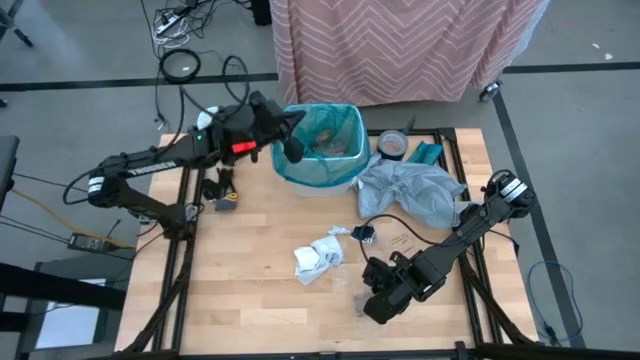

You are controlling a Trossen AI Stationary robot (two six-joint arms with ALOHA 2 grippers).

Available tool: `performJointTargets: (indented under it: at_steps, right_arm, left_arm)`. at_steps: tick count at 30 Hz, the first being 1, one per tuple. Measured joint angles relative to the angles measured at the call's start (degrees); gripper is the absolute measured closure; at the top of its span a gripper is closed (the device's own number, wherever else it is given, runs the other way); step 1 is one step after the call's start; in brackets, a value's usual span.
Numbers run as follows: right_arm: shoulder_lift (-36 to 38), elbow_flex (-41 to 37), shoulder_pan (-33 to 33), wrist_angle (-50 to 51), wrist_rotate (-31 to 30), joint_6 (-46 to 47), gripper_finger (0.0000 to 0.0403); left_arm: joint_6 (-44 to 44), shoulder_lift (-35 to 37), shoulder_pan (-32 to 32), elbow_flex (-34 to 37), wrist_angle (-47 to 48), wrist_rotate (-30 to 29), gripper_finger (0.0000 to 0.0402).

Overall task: Place trash/remove bag and relplace
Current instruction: Put the transparent plastic material into the trash bin, then put the white paper into the trash bin

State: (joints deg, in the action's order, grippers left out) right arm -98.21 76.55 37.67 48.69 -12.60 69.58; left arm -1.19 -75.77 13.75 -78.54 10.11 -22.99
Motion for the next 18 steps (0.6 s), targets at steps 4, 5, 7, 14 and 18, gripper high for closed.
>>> performJointTargets:
  at_steps: [4, 5, 7, 14, 18]
  right_arm:
    - [0.0, 0.0, 0.0, -0.2, 0.0, 0.0, 0.0402]
    - [0.0, 0.0, 0.0, -0.3, 0.0, 0.0, 0.0401]
    - [0.0, 0.0, 0.0, -0.4, 0.0, 0.0, 0.0401]
    - [0.0, 0.0, 0.0, -2.0, 0.1, -0.2, 0.0400]
    - [0.0, 0.0, 0.0, -2.3, 0.1, -0.2, 0.0399]
  left_arm:
    - [0.1, -1.8, 1.7, 0.0, 3.1, 2.7, 0.0391]
    - [0.0, -2.1, 1.7, 0.0, 3.6, 3.2, 0.0387]
    - [-1.5, -3.0, 1.6, 0.0, 3.9, 3.6, 0.0377]
    - [-4.8, -4.2, 1.6, 0.0, 3.1, 5.1, 0.0328]
    - [-6.2, -4.2, 1.6, 0.0, 3.0, 5.8, 0.0298]
